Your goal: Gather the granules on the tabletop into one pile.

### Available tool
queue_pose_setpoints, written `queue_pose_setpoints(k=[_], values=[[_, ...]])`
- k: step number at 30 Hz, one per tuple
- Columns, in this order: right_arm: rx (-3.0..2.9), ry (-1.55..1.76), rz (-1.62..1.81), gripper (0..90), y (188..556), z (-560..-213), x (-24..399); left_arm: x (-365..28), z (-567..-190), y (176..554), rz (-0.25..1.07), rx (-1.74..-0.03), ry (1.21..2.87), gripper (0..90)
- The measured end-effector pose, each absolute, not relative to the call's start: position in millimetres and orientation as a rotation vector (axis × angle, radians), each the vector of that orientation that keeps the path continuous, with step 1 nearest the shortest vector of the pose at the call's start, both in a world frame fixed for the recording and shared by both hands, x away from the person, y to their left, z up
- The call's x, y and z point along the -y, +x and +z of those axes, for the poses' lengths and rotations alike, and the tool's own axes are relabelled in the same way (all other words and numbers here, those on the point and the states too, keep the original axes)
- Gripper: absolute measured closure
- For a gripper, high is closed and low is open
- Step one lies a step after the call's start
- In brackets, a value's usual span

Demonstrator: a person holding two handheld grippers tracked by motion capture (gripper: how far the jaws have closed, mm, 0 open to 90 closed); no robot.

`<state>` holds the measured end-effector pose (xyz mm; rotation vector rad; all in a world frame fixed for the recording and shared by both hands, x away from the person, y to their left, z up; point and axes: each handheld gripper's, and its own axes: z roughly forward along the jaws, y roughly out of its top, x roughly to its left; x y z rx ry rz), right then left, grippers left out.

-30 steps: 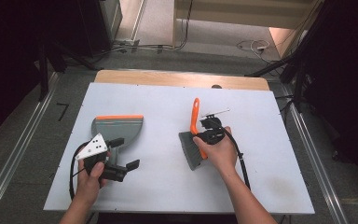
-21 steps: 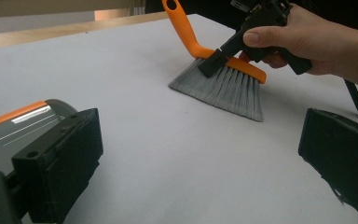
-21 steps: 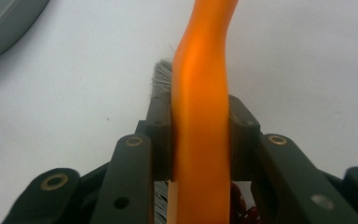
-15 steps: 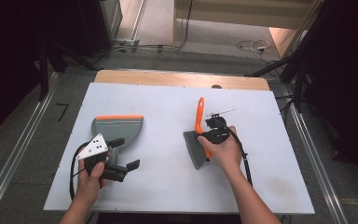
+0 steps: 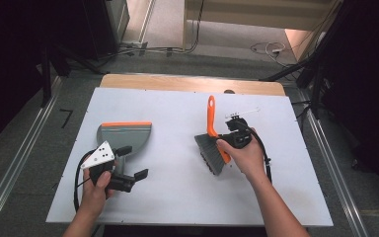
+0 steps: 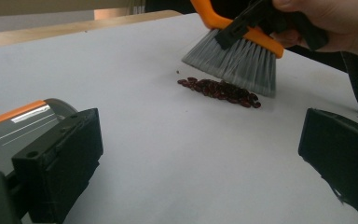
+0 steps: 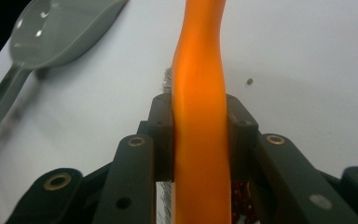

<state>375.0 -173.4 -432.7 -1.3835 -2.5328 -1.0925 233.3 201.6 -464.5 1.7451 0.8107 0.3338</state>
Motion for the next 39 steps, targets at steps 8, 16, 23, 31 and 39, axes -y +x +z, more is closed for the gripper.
queue_pose_setpoints(k=[8, 16, 23, 31, 39], values=[[2.965, -0.815, -0.994, 68.0, 346, -418, 181, -201, -465, 233, 0.335, -0.813, 1.744, 0.4], [3.032, -0.447, -0.811, 68.1, 319, -421, 180, -199, -465, 234, 0.33, -0.81, 1.745, 0.4], [3.052, -0.335, -0.751, 68.1, 327, -444, 172, -199, -465, 233, 0.332, -0.808, 1.754, 0.4], [3.072, -0.256, -0.796, 67.7, 349, -448, 169, -200, -465, 234, 0.331, -0.809, 1.749, 0.4], [3.066, -0.272, -0.834, 67.5, 365, -451, 166, -199, -465, 234, 0.332, -0.81, 1.753, 0.4]])
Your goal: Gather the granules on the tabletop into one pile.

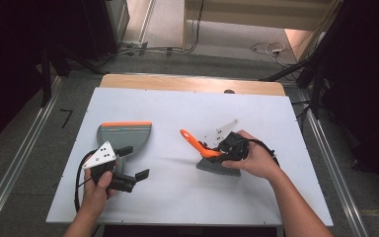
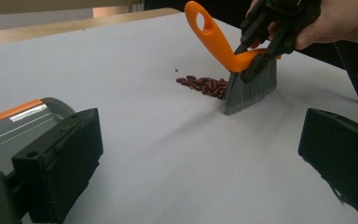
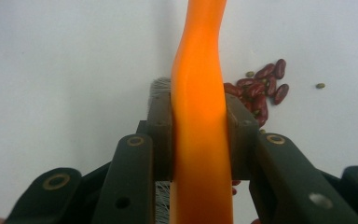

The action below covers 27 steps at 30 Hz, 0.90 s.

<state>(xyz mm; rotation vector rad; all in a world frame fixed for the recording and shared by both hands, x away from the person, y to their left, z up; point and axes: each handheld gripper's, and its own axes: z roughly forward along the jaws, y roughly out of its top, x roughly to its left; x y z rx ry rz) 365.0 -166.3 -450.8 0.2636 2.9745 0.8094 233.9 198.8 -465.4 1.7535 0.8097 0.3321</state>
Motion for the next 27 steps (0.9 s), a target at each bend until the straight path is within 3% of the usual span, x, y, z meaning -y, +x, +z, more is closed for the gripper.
queue_pose_setpoints(k=[27], values=[[-2.92, 0.347, 0.886, 67.3, 414, -454, 157, -198, -466, 235, 0.328, -0.806, 1.757, 0.4]])
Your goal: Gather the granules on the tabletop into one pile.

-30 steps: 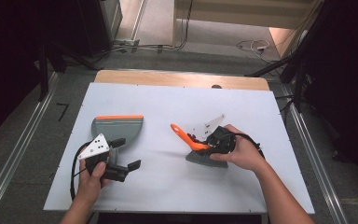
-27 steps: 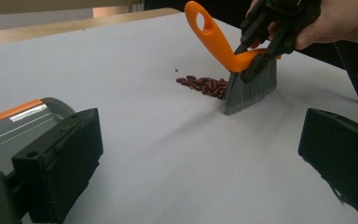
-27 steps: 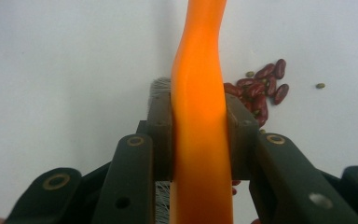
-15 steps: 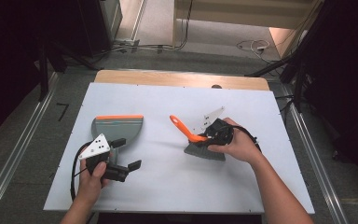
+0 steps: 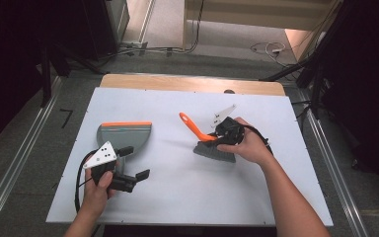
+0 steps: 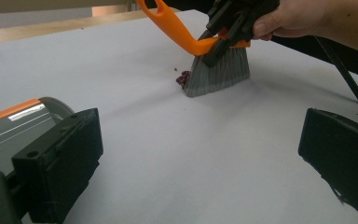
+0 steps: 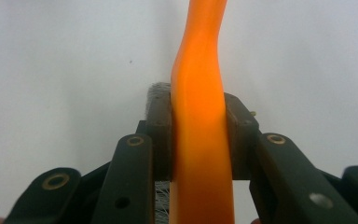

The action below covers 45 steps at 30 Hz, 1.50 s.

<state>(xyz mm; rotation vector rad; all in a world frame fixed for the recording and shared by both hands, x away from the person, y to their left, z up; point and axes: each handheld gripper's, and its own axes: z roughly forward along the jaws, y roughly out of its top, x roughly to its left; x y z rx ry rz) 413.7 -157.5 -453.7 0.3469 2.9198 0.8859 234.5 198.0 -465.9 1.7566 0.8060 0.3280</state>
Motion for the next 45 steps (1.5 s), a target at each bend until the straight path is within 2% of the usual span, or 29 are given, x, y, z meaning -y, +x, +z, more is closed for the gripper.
queue_pose_setpoints(k=[19, 31, 38, 45], values=[[-2.898, 0.403, 0.914, 67.3, 430, -454, 157, -198, -466, 235, 0.326, -0.805, 1.759, 0.4], [-2.839, 0.446, 0.925, 67.9, 410, -427, 166, -198, -466, 235, 0.325, -0.807, 1.757, 0.4], [-2.63, 0.791, 0.938, 67.9, 404, -412, 192, -198, -466, 234, 0.326, -0.805, 1.757, 0.4], [-2.346, 1.213, 0.762, 67.9, 399, -428, 212, -197, -466, 234, 0.325, -0.805, 1.757, 0.4]])
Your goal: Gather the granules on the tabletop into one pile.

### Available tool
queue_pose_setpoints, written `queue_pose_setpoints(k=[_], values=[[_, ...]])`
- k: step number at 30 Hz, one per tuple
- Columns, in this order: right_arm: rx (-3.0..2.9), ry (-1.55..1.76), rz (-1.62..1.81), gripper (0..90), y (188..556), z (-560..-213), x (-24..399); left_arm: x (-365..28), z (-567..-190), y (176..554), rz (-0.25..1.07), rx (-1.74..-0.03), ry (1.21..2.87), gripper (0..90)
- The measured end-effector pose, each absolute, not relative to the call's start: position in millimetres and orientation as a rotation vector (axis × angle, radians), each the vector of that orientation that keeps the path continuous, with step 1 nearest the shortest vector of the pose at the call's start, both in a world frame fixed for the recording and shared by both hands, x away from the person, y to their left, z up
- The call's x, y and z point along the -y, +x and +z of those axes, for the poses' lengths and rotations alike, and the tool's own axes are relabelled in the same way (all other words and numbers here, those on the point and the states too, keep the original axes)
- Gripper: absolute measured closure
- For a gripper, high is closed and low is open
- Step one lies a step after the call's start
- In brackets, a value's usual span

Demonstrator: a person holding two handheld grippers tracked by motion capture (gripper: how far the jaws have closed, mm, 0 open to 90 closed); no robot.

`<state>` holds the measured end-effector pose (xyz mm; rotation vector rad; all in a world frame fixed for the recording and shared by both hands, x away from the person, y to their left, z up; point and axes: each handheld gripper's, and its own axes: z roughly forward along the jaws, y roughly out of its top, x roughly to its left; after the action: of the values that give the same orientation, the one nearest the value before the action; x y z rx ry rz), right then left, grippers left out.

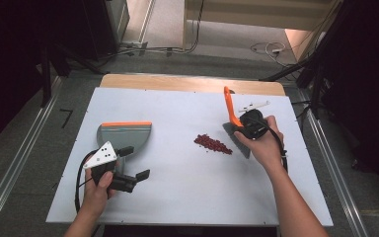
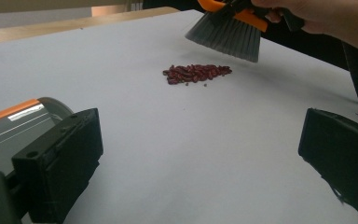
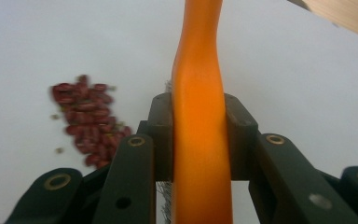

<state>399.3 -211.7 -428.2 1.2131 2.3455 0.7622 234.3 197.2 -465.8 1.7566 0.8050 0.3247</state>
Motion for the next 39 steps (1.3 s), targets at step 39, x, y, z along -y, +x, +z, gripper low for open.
queue_pose_setpoints(k=[39], values=[[-2.226, 1.378, 0.668, 68.7, 400, -446, 149, -198, -465, 235, 0.326, -0.806, 1.755, 0.4]])
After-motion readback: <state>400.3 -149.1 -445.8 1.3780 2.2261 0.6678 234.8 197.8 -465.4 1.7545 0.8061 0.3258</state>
